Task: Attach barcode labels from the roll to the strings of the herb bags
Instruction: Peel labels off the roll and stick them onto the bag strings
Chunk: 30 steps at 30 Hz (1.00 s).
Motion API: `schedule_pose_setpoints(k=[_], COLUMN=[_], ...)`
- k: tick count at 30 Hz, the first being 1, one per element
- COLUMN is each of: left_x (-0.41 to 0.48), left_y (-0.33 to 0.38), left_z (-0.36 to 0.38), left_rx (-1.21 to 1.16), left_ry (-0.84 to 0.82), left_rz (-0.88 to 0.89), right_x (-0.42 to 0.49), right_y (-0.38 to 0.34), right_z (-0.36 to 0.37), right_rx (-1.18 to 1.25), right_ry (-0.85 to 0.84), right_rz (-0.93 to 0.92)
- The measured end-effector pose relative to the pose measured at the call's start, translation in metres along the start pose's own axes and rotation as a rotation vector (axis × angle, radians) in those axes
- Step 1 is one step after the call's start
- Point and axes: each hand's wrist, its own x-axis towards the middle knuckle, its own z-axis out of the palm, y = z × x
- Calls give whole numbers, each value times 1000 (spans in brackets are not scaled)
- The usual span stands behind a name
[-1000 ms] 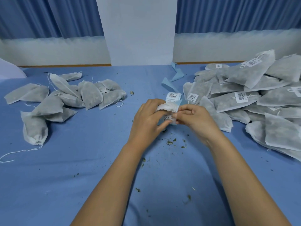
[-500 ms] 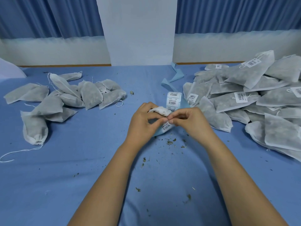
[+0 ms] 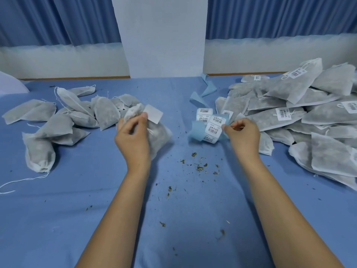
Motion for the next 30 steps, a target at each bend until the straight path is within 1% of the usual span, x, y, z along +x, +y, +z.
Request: schedule_pose_setpoints(k=[1, 2, 3, 4, 6, 7, 10, 12, 13, 17, 19, 22, 26, 28, 30], left_x=[-4, -8, -12, -16, -23, -25, -29, -28, -27, -23, -22, -21, -19, -19, -17], left_y=[1, 2, 2, 1, -3, -4, -5, -5, -4, 3, 6, 7, 6, 6, 6], left_z=[1, 2, 4, 5, 7, 8, 9, 9, 9, 8, 7, 6, 6, 6, 6], left_rx=[21, 58, 108, 170, 255, 275, 313, 323, 318, 276, 260, 270, 298, 293, 265], left_ry=[-42, -92, -151, -217, -341, -385, -443, -468, -484, -551, -581, -585, -591, -617, -623], left_rz=[59, 151, 271, 410, 655, 721, 799, 793, 755, 499, 417, 381, 361, 345, 315], right_x=[-5, -13, -23, -34, -51, -55, -57, -56, -55, -52, -50, -48, -46, -47, -46], right_y=[-6, -12, -19, -25, -35, -37, -40, -39, -39, -39, -39, -37, -35, -36, -36], right_z=[-1, 0, 1, 3, 10, 12, 11, 9, 8, 6, 3, 0, 0, 1, 0], right_rx=[43, 113, 202, 293, 427, 455, 495, 518, 522, 536, 528, 511, 464, 453, 414], right_ry=[-6, -54, -143, -257, -460, -519, -576, -599, -610, -639, -671, -710, -689, -657, -549], right_rz=[-74, -143, -184, -181, -97, -56, 29, 78, 94, 144, 161, 177, 188, 196, 175])
